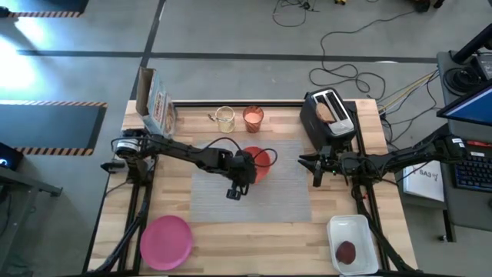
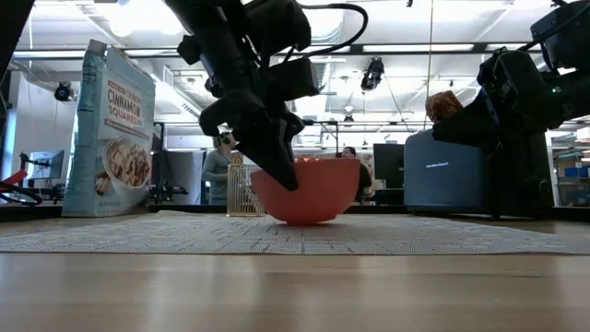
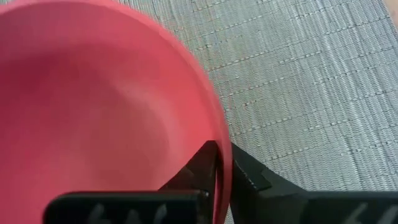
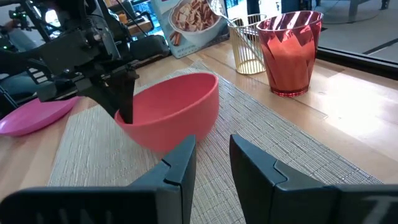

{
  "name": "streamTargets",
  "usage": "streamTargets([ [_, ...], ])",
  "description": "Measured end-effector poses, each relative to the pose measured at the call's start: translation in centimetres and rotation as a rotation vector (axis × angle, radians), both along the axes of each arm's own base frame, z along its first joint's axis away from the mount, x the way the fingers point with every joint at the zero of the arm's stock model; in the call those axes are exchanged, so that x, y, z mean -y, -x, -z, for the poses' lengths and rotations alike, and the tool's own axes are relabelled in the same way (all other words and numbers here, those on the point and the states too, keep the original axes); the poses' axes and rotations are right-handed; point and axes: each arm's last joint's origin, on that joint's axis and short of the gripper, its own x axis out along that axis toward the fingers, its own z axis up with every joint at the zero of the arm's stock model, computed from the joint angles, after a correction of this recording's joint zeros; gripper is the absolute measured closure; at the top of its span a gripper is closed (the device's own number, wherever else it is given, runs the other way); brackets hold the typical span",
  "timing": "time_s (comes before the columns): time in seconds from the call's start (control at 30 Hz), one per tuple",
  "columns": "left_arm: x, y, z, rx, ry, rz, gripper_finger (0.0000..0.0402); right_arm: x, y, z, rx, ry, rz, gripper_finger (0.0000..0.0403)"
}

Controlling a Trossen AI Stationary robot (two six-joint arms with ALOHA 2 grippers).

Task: Arrange a breakfast setting
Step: Adjust the red bowl on the gray placemat

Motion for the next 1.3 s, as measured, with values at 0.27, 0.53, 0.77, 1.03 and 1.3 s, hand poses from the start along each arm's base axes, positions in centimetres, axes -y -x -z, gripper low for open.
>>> streamTargets([
  [0.27,0.0,-0.1,-0.1,0.008,-0.007,0.009,0.0400,0.0,0.0,0.0,0.000,0.000,0.000,0.0316],
  [0.53,-0.1,-0.4,-0.5,0.037,-0.029,0.050,0.0401,0.0,0.0,0.0,0.000,0.000,0.000,0.0316],
  [0.77,-0.4,-1.7,-2.7,0.111,-0.058,0.084,0.0401,0.0,0.0,0.0,-0.001,0.000,0.000,0.0316],
  [1.03,-1.3,-4.0,-2.5,0.113,-0.083,0.096,0.0401,0.0,0.0,0.0,0.000,0.000,0.000,0.0316],
  [1.3,-2.3,-6.7,-1.1,0.027,-0.085,0.082,0.0401,0.0,0.0,0.0,0.000,0.000,0.000,0.0316],
])
